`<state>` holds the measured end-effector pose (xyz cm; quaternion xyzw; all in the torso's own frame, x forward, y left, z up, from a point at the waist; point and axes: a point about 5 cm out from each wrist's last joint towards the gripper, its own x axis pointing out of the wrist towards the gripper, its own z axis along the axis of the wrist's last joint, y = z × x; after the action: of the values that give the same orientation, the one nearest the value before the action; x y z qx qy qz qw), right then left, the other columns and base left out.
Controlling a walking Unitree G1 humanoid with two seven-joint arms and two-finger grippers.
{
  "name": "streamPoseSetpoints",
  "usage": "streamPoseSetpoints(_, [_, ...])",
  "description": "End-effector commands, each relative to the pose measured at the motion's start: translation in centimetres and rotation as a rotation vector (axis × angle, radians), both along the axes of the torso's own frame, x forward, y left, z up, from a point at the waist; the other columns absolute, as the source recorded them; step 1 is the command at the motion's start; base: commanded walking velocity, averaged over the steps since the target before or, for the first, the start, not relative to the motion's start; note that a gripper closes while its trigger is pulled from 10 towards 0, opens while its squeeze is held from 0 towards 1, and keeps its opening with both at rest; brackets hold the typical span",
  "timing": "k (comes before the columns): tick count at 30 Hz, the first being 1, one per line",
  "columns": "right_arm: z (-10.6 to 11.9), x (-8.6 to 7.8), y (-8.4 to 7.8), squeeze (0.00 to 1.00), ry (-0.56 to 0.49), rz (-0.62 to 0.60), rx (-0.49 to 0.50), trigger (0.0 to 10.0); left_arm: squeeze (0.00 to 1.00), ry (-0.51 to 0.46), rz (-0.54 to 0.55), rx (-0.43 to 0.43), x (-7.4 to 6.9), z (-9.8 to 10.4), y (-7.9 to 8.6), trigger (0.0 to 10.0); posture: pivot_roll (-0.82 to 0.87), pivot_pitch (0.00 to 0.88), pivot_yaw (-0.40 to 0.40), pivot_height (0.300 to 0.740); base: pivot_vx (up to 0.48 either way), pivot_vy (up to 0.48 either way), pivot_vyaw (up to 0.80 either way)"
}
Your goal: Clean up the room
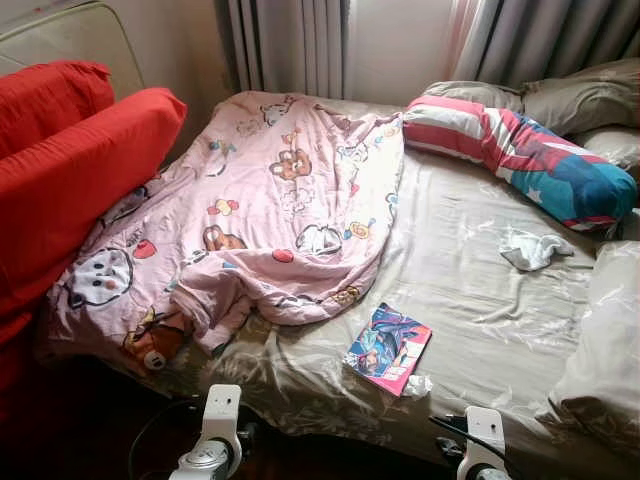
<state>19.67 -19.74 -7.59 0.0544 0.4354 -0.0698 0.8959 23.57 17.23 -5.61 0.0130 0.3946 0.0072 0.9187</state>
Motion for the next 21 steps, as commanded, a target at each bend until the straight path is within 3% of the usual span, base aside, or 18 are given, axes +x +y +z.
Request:
streamPoseSetpoints(1, [-0.05,-0.07,0.05,0.0,0.003,-0.004,0.006,10.0,0.0,0.006,0.014,0.0,-0.24,-0.14,0.26,10.0,-0.08,0.028,-0.021,0.74,0.296,0.0,0.0])
streamPoseSetpoints(21, [-0.06,-0.07,0.11,0.0,0.004,0.004,0.005,10.0,0.0,-0.003,0.016,0.001,-0.21,-0.09,0.31,10.0,-0.08,0.028,-0.021,0.74,0.325,0.0,0.0])
